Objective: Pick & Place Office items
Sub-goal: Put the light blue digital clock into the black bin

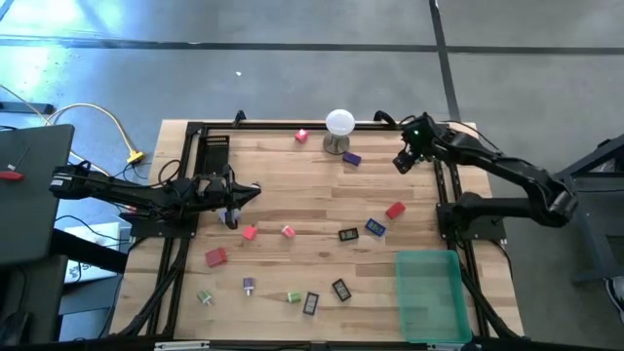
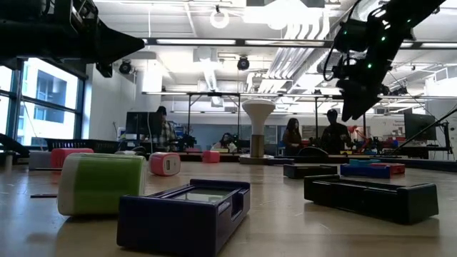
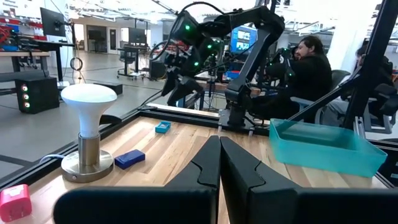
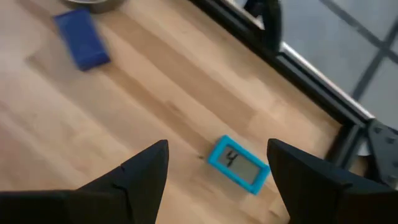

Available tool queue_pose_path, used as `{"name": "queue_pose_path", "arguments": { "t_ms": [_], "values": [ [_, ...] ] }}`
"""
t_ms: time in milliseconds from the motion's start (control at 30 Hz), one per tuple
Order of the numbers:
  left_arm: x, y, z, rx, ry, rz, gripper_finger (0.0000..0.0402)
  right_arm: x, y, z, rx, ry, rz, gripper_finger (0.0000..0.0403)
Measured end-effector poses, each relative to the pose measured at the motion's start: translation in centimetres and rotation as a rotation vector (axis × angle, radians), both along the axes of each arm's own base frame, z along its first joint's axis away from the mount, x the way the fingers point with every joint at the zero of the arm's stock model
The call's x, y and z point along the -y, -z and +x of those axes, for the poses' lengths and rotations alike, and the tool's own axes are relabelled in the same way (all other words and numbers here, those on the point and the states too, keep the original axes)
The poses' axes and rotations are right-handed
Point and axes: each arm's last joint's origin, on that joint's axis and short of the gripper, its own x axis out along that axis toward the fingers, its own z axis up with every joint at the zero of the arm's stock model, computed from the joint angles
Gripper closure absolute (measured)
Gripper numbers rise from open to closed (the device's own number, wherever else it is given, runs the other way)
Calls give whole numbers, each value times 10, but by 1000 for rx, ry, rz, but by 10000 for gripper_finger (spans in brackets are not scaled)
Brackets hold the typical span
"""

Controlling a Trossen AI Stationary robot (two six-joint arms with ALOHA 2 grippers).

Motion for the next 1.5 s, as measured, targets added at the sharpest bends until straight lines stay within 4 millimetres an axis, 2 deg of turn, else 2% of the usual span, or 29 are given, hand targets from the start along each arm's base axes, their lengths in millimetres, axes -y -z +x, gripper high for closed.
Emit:
{"name": "queue_pose_path", "arguments": {
  "t_ms": [433,733,1100,1267,1500],
  "values": [
    [0,1,0,-12,0,2,401,-2,9,-1,-68,-35,89,141],
    [0,2,0,-17,-1,3,401,-3,9,0,-36,-35,142,141],
    [0,2,0,-16,-2,1,401,27,-20,33,-121,-18,226,141],
    [0,2,0,-24,-1,-4,401,37,-16,37,-217,4,324,141],
    [0,5,1,-47,-1,-5,401,40,-4,39,-302,0,394,141]
  ]
}}
